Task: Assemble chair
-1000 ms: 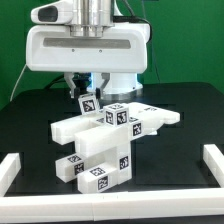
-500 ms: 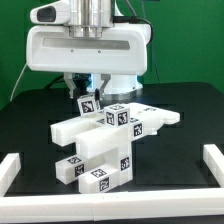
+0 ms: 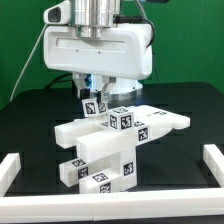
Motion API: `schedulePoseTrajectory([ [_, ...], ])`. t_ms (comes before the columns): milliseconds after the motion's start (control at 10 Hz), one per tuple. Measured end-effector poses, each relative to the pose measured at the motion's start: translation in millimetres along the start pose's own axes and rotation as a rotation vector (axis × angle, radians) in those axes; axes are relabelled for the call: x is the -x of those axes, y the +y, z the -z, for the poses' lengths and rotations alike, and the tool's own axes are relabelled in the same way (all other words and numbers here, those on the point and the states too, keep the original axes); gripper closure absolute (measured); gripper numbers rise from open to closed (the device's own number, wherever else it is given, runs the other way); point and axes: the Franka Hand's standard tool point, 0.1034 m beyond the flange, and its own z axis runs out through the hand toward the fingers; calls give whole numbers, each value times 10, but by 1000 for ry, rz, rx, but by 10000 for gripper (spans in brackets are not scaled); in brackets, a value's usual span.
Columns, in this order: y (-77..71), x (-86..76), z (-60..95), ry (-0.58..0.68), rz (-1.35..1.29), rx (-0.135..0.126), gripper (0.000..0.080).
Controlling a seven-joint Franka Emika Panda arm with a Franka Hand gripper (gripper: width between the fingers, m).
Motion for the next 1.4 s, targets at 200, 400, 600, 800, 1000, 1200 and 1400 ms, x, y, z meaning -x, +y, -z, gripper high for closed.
schedulePoseTrajectory([
  [200, -3, -28, -1, -1, -139, -8, 524],
  [400, -6, -24, -4, -1, -121, -8, 432],
  [600, 4, -36, -2, 0, 15, -7, 296],
  [800, 15, -94, 15, 8, 345, -11, 158],
  [1000, -6, -56, 18, 1, 590, -15, 151],
  [1200, 5, -58, 18, 4, 677, -13, 151],
  [1400, 13, -48, 18, -4, 818, -15, 151],
])
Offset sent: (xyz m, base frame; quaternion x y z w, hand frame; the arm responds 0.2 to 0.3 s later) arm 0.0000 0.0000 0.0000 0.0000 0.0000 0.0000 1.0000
